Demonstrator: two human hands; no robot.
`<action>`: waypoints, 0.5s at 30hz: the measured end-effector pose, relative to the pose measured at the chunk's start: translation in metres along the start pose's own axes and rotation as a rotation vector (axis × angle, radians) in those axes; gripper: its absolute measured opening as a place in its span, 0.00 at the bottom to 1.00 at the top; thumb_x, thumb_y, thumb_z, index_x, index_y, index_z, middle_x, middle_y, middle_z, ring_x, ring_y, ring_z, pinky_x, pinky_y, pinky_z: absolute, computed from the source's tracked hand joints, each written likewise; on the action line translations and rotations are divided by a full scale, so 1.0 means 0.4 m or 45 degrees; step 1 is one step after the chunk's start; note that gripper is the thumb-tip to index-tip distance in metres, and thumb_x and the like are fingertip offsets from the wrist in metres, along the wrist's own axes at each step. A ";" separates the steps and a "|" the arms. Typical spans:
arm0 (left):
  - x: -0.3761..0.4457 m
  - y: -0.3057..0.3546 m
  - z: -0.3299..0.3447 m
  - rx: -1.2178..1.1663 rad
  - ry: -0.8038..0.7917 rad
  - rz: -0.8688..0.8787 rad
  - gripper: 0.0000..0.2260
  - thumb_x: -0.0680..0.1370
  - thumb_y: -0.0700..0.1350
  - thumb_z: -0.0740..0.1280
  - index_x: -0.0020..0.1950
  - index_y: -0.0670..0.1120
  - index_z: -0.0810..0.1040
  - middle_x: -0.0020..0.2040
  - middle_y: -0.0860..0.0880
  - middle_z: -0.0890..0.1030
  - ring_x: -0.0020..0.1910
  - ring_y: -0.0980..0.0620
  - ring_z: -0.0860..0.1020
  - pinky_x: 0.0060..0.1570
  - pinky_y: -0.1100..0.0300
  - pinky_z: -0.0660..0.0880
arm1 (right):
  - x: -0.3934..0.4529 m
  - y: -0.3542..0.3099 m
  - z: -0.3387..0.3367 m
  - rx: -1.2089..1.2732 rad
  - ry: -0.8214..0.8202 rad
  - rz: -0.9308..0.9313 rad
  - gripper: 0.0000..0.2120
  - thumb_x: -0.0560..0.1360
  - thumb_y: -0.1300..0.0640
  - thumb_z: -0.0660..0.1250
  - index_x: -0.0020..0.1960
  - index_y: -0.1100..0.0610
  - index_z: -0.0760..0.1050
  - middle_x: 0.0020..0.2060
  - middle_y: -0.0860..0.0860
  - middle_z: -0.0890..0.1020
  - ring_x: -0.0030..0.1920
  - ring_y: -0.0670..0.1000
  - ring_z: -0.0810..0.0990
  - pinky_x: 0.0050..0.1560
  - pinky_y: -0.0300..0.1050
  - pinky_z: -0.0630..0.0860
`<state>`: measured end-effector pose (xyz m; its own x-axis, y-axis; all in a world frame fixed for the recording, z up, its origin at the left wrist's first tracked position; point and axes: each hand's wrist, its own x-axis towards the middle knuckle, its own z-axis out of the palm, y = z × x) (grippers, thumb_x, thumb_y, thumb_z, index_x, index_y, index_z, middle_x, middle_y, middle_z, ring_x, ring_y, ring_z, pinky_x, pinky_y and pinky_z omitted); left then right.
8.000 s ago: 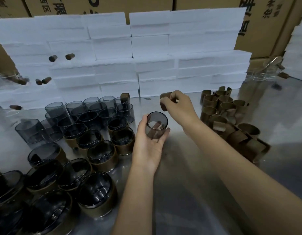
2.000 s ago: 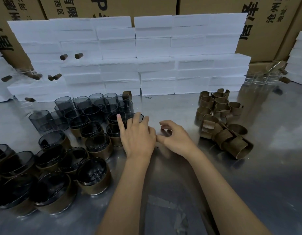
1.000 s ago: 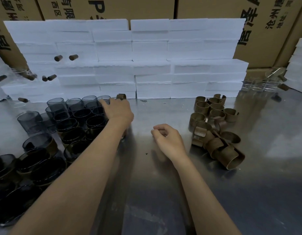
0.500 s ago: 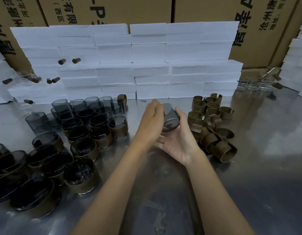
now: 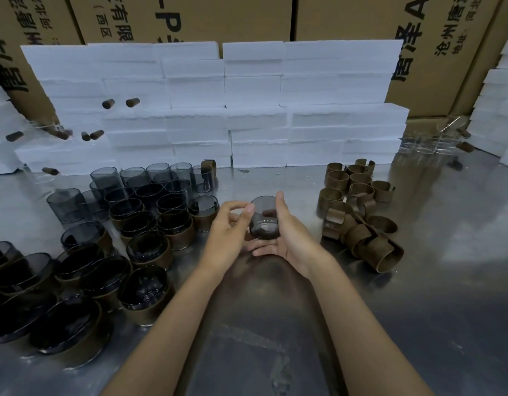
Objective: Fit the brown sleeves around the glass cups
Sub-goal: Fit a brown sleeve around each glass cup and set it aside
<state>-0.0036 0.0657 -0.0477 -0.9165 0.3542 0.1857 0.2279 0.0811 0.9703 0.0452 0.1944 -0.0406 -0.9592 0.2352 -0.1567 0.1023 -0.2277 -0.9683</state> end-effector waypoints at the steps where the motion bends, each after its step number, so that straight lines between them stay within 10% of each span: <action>1: 0.001 -0.006 -0.002 -0.082 0.001 -0.042 0.10 0.82 0.51 0.67 0.59 0.47 0.78 0.48 0.44 0.81 0.35 0.59 0.79 0.43 0.65 0.77 | 0.005 0.005 0.006 -0.047 0.066 -0.048 0.26 0.82 0.31 0.49 0.57 0.50 0.73 0.38 0.56 0.88 0.34 0.56 0.87 0.34 0.44 0.82; 5: 0.005 -0.030 -0.011 -0.281 0.032 -0.114 0.09 0.82 0.45 0.68 0.57 0.40 0.80 0.52 0.38 0.84 0.44 0.47 0.82 0.49 0.54 0.80 | 0.016 0.029 0.018 -0.049 0.242 -0.210 0.18 0.86 0.39 0.48 0.51 0.45 0.73 0.32 0.47 0.86 0.35 0.55 0.87 0.34 0.43 0.83; 10: 0.003 -0.024 -0.006 -0.400 0.131 -0.162 0.11 0.82 0.42 0.69 0.55 0.34 0.83 0.50 0.36 0.86 0.44 0.45 0.85 0.50 0.51 0.82 | 0.017 0.038 0.010 -0.040 0.227 -0.212 0.20 0.87 0.44 0.50 0.63 0.53 0.76 0.56 0.57 0.84 0.50 0.57 0.87 0.50 0.48 0.85; 15: -0.011 -0.002 -0.006 -0.439 -0.025 -0.168 0.17 0.79 0.51 0.72 0.54 0.36 0.86 0.50 0.39 0.87 0.51 0.42 0.86 0.55 0.51 0.83 | 0.005 0.023 0.001 -0.225 0.109 -0.192 0.33 0.73 0.26 0.64 0.66 0.50 0.77 0.57 0.51 0.86 0.55 0.49 0.86 0.53 0.43 0.82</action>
<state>-0.0003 0.0619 -0.0490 -0.9235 0.3797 0.0553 -0.0195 -0.1904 0.9815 0.0439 0.1925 -0.0498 -0.9421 0.3351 -0.0162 0.0112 -0.0166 -0.9998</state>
